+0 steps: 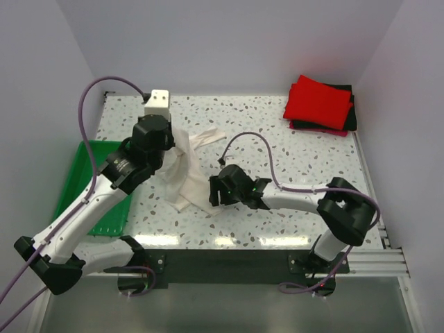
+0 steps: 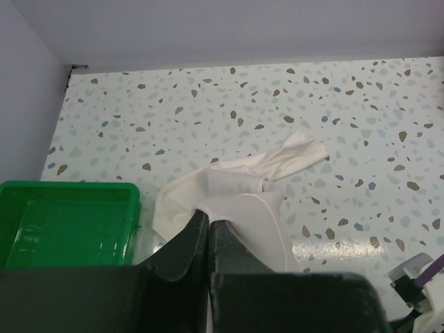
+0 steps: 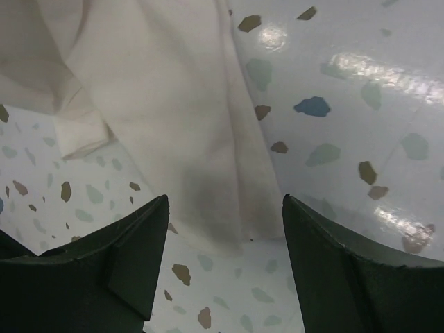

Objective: Fold and stack the t-shirts
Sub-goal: Flatten the tshirt out

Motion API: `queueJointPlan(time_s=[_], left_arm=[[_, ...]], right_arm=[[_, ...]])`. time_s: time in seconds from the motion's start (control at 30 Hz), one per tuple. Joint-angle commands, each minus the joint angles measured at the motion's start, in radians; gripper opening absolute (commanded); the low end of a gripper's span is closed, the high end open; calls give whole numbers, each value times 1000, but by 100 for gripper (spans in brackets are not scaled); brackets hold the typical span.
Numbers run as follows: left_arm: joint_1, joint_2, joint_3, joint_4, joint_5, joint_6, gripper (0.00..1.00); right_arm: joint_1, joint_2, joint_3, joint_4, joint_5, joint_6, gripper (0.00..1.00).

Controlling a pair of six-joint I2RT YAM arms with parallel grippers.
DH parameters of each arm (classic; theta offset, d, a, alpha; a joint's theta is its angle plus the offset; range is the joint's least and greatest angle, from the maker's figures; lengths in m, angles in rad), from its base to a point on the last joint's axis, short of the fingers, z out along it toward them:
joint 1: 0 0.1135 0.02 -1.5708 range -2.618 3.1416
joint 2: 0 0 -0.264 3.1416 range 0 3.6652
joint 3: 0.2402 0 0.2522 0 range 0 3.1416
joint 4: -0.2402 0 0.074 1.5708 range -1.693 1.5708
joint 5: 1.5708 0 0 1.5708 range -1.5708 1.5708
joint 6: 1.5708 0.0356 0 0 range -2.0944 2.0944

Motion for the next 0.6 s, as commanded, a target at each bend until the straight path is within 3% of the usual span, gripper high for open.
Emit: queueJointPlan(time_s=[0.0,0.13,0.23,0.27,0.3,0.37,0.4,0.57], left_arm=[[25,-49,-7,2,-44,-26,0],[43,-56,-4,3,-30,-17,0],[53,-50,-4,8,-25,-12,0],[56,-47,-6,11,-24,-12,0],[60,-44,-6,12,-21,-11,0],[74,-40,-3,18,-11,-11,0],[80,-39,0,20,-1,-11,0],[105,-36,30,20,7,-1,0]], right_arm=[[43,66,66,79,57,41,70],[67,114,92,73,66,46,63],[75,135,105,39,77,40,49],[75,140,111,30,86,38,44],[75,143,117,13,97,33,29],[70,133,132,-44,112,14,15],[61,120,142,-73,161,0,4],[-161,-105,178,-205,174,-118,0]])
